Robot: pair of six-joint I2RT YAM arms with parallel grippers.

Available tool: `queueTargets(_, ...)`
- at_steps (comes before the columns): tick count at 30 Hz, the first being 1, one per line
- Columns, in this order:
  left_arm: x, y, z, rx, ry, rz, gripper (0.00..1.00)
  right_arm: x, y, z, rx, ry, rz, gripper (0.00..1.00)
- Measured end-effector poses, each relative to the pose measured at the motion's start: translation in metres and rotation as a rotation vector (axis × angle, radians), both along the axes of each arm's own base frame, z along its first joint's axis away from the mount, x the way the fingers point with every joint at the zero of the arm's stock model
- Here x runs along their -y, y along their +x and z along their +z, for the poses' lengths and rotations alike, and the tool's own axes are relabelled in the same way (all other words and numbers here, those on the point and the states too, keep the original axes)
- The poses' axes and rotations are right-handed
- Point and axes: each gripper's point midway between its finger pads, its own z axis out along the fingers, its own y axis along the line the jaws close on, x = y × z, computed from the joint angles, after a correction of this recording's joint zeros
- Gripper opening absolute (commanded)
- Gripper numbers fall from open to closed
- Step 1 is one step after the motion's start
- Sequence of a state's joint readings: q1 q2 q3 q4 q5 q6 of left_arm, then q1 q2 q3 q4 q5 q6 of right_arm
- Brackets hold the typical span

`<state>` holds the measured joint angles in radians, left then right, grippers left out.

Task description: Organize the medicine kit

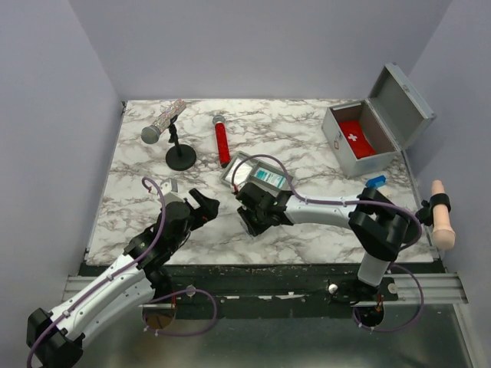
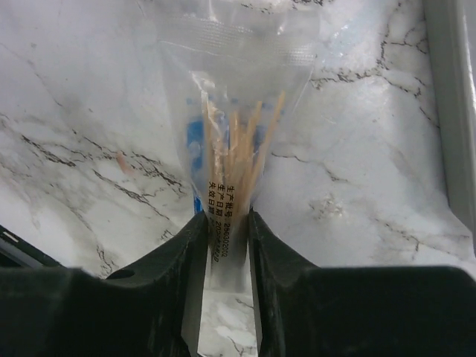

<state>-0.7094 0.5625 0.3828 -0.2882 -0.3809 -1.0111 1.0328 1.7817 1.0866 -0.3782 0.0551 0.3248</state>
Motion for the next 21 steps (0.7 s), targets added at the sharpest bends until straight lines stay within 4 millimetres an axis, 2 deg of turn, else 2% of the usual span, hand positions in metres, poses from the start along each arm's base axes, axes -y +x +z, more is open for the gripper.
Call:
queueTargets(3, 0.000, 0.000, 0.000, 0.000, -0.001, 0.000, 0.98, 0.007, 0.001, 0.005, 0.018, -0.014, -0.012, 0.31)
queueTargets(5, 0.000, 0.000, 0.000, 0.000, -0.001, 0.000, 0.98, 0.014, 0.001, 0.017, 0.041, -0.014, -0.023, 0.30)
queueTargets(10, 0.000, 0.000, 0.001, 0.003, -0.007, 0.001, 0.98, 0.024, 0.015, 0.083, 0.193, 0.071, -0.046, 0.30)
queueTargets(12, 0.000, -0.001, -0.001, 0.000, -0.005, 0.001, 0.98, 0.027, 0.030, 0.110, 0.278, 0.091, -0.052, 0.28)
queueTargets(14, 0.000, -0.001, -0.002, -0.002, -0.003, 0.001, 0.98, 0.028, 0.047, 0.128, 0.351, 0.084, -0.043, 0.27)
queueTargets(17, 0.000, -0.001, -0.004, -0.006, 0.000, 0.001, 0.98, 0.040, 0.074, 0.128, 0.424, 0.008, -0.022, 0.25)
queueTargets(21, 0.000, -0.001, -0.004, -0.008, 0.000, -0.002, 0.98, 0.057, 0.100, 0.105, 0.455, -0.126, 0.030, 0.25)
